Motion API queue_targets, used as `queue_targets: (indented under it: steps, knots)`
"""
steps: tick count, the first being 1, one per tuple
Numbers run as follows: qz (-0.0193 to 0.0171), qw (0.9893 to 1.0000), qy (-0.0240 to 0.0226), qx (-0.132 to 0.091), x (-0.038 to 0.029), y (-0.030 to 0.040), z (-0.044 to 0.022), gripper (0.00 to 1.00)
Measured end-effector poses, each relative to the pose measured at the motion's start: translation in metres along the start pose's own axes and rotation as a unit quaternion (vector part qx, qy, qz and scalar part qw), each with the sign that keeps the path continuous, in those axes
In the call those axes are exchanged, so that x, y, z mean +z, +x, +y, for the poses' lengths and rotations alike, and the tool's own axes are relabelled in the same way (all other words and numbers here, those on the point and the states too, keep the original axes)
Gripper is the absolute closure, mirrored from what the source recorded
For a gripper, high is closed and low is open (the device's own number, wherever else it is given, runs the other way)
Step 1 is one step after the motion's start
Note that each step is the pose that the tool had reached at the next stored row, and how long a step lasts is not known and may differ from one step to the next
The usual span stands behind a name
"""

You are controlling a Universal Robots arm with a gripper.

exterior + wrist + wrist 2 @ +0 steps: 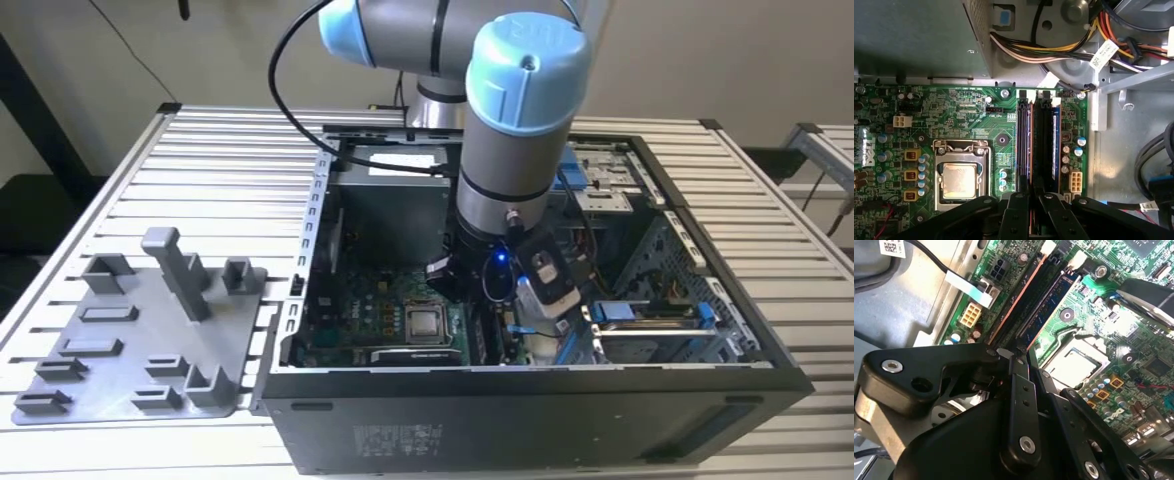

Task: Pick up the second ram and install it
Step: 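Insert the second ram into the second slot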

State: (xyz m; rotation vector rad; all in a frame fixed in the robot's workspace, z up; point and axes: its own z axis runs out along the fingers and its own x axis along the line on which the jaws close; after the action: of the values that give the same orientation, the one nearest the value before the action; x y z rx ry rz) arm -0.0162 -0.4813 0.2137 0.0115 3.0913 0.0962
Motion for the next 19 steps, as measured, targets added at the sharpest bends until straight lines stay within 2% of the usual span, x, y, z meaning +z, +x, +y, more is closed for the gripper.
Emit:
queue_targets:
  steps: [7, 12, 15, 17, 19]
  knots:
    - [0.0, 1.0, -0.0024, 0.001, -0.0003, 0.0, -0.0007, 0.86]
    - [-0.0002, 1.0, -0.0082, 0.002, -0.0001, 0.0, -0.0006, 0.86]
    - [-0.0002, 1.0, -0.0077, 0.003, -0.0001, 0.0, -0.0005, 0.86]
    - [0.0001, 1.0, -0.0048, 0.003, -0.0001, 0.0, -0.0007, 0.86]
    - [0.0002, 1.0, -0.0041, 0.003, -0.0001, 0.0, -0.0007, 0.86]
